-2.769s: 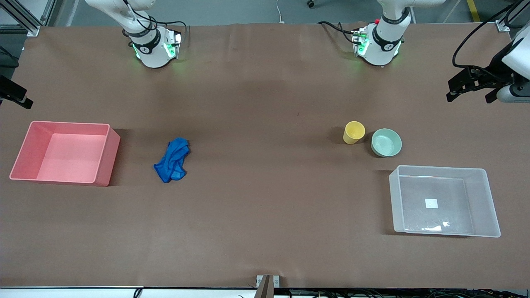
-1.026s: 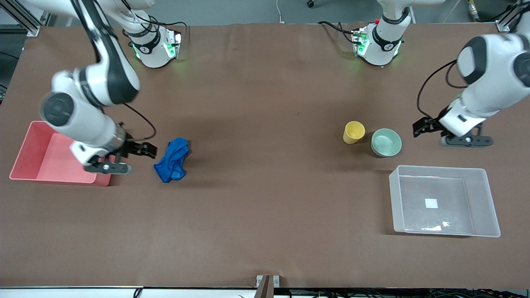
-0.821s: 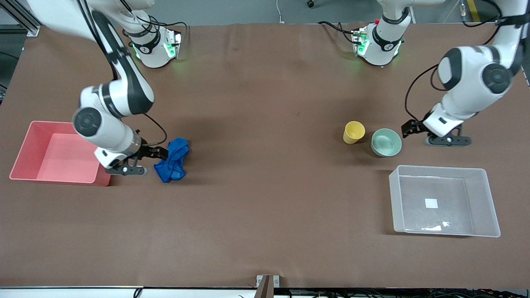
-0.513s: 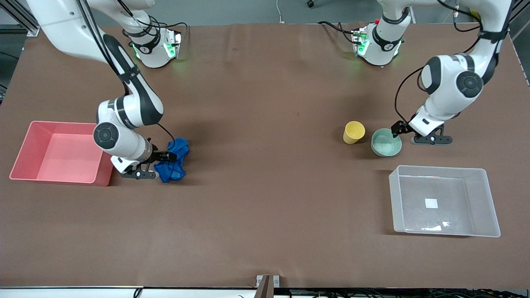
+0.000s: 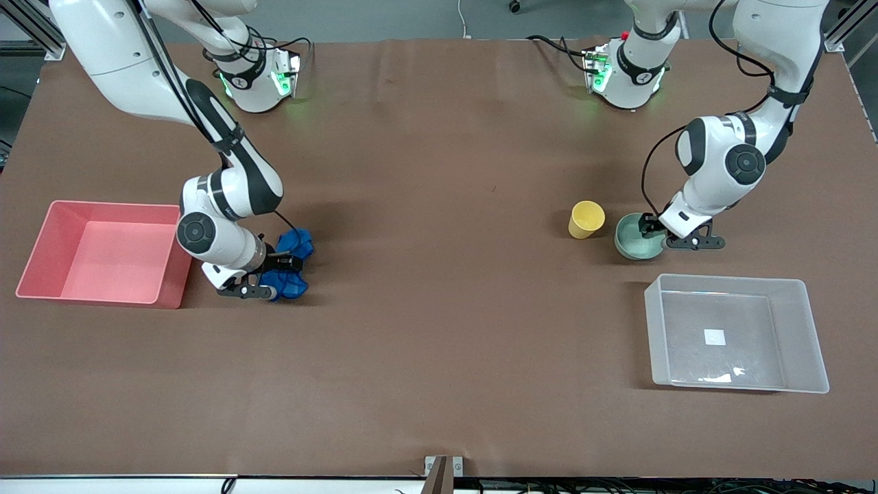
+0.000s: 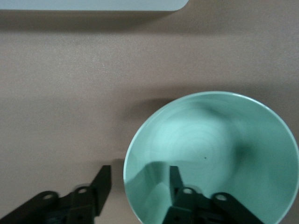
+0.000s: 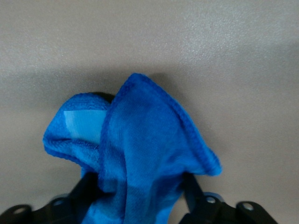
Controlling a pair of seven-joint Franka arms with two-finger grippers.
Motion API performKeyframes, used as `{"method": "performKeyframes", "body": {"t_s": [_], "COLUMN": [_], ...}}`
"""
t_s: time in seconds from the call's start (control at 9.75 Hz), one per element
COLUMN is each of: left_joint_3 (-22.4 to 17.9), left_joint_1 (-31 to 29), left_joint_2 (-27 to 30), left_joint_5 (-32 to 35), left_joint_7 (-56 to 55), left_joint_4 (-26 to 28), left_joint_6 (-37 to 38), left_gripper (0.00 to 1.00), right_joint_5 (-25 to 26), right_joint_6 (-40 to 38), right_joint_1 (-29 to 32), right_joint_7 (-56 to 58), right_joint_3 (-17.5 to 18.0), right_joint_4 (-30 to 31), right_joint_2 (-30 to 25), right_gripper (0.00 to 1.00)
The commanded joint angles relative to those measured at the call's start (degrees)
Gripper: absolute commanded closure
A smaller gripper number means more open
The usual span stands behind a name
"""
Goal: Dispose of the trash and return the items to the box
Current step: 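Carry the cloth into the pink bin while the left gripper carries the bowl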
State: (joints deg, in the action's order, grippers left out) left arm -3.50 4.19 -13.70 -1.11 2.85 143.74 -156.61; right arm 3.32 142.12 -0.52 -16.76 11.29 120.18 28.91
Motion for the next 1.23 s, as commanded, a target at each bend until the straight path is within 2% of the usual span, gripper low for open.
{"method": "performKeyframes", "body": {"t_s": [0.0, 0.21, 0.31, 0.51, 0.62, 0.72, 0.82, 0.92, 1.13], "left_joint_3": [0.2, 0.1, 0.1, -0.1, -1.2, -2.0, -2.3, -2.4, -3.0], "left_joint_1": [-0.3, -0.3, -0.3, -1.1, -1.1, -1.1, -1.1, -1.3, -1.5], "left_joint_2": [-1.5, 0.6, 3.8, 11.5, 13.9, 13.5, 10.3, 5.8, -5.4], "left_joint_5": [0.7, 0.6, 0.6, 0.6, 0.6, 0.4, 0.3, 0.2, 0.1], "left_joint_7": [0.4, 0.6, 0.5, 0.8, 0.9, 0.9, 0.9, 1.0, 2.9], "left_joint_4": [-0.7, -0.1, 0.5, -0.8, -3.8, -9.6, -16.8, -23.4, -35.8], "left_joint_6": [-0.8, -0.5, 0.9, 11.2, 15.8, 20.7, 24.1, 25.2, 25.3], "left_gripper": [1.00, 1.00, 1.00, 1.00, 1.00, 1.00, 1.00, 0.99, 0.99], "right_joint_5": [1.3, 1.3, 1.1, 0.7, 0.8, 1.5, 1.6, 1.5, 1.7], "right_joint_6": [-0.1, -0.9, -7.1, -28.2, -35.4, -39.7, -42.0, -42.2, -39.4], "right_joint_1": [-0.4, 0.5, 0.7, 1.5, 2.7, 3.8, 4.9, 4.8, 5.1], "right_joint_7": [-1.5, -2.0, -3.2, -3.1, -2.5, 1.4, 8.8, 17.6, 32.5], "right_joint_3": [0.3, 0.4, 0.4, 0.3, 0.1, -0.6, -4.1, -9.4, -18.7], "right_joint_4": [1.6, -0.4, -4.5, -18.7, -24.3, -27.9, -30.0, -30.2, -29.5], "right_joint_2": [-1.1, -2.0, -2.6, -2.8, -2.9, -3.6, -4.5, -5.4, -5.2], "right_gripper": [0.99, 0.99, 0.99, 0.99, 0.99, 0.99, 0.99, 0.99, 0.99]}}
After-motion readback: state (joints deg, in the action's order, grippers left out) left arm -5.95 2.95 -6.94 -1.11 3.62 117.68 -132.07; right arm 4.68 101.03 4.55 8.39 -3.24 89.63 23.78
